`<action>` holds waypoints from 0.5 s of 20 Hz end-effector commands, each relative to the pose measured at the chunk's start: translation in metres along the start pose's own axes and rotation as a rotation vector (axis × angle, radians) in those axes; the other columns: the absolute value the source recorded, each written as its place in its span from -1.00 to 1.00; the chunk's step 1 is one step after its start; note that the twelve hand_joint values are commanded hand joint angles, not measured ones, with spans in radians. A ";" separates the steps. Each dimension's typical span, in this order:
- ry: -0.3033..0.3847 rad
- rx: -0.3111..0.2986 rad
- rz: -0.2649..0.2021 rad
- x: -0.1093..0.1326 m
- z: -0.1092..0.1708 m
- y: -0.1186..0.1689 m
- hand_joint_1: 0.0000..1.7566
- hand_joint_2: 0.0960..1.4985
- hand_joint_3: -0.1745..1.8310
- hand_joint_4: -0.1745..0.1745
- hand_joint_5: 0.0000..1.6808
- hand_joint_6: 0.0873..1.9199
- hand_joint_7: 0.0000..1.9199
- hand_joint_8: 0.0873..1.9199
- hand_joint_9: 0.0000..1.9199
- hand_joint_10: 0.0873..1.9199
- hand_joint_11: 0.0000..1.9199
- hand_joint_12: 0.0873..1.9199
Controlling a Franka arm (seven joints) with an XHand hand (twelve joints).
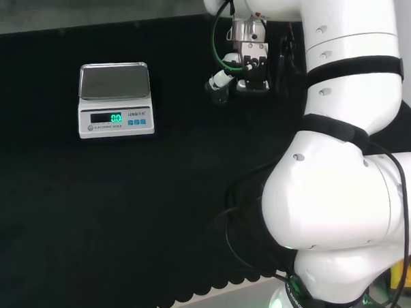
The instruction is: Pick up the beaker.
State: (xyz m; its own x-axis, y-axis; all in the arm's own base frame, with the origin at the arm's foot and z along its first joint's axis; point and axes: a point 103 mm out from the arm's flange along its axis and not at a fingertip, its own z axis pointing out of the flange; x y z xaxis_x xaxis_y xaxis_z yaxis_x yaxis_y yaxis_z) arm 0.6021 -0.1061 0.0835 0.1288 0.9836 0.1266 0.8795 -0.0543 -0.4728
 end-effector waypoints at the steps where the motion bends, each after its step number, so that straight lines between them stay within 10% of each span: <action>1: -0.026 -0.011 0.005 0.004 0.002 0.001 -0.31 0.17 -0.55 -0.52 -0.52 -1.00 -0.65 -0.28 -0.45 -0.24 -0.53 0.37; 10: -0.066 -0.032 0.006 0.013 -0.009 -0.001 -0.12 0.15 -0.42 -0.70 -0.33 -1.00 -0.49 -0.31 -0.19 -0.40 -0.08 0.11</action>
State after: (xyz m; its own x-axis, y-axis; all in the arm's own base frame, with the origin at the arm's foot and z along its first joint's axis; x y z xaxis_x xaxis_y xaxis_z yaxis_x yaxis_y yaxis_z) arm 0.6053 -0.0968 0.0882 0.1099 0.9907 0.0799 0.8906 -0.0625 -0.4505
